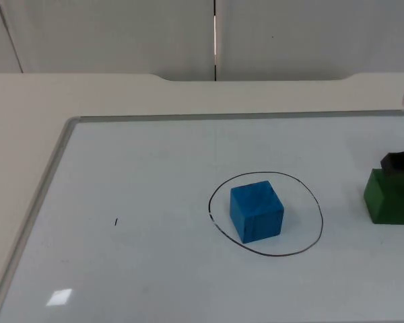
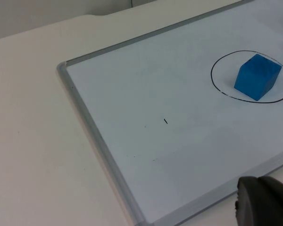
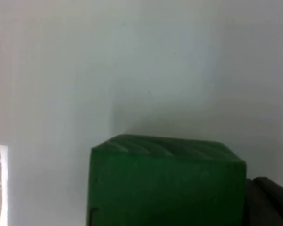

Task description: Push the two cubes into the marked area.

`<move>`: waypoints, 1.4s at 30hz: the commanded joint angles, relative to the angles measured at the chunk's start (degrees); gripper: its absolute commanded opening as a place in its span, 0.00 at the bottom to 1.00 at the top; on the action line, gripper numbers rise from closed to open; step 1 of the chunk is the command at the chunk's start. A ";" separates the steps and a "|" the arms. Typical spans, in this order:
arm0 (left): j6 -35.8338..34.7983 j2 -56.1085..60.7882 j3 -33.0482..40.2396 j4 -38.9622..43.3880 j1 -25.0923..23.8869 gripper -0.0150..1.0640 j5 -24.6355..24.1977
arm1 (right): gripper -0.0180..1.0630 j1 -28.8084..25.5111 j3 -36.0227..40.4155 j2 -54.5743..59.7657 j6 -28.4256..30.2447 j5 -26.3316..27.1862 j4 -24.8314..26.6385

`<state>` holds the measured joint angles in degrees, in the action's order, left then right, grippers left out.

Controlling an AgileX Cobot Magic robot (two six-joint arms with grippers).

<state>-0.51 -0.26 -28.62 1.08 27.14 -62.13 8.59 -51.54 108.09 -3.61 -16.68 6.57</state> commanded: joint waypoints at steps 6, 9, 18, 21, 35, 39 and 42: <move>-0.24 0.26 0.27 0.19 0.05 0.01 0.49 | 0.02 2.18 -0.31 -0.31 0.04 0.41 1.76; -0.24 0.26 0.27 0.19 0.05 0.01 0.49 | 0.02 3.53 -0.31 -0.31 0.04 0.99 1.76; -0.24 0.26 0.27 0.19 0.05 0.01 0.49 | 0.02 5.23 -0.31 -0.31 -1.50 1.57 2.99; -0.24 0.26 0.27 0.19 0.05 0.01 0.49 | 0.02 5.36 -0.31 -0.31 -1.50 1.57 2.99; -0.24 0.26 0.27 0.19 0.05 0.01 0.49 | 0.02 5.95 -0.31 -0.31 -1.91 1.08 5.59; -0.24 0.26 0.27 0.19 0.05 0.01 0.49 | 0.02 7.10 -0.31 -0.31 -1.91 1.78 5.75; -0.24 0.26 0.27 0.19 0.05 0.01 0.49 | 0.02 7.88 -0.31 -0.31 -1.91 2.71 5.75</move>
<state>-0.51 -0.26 -28.62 1.08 27.14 -62.13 16.15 -51.54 108.09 -5.43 -14.77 12.25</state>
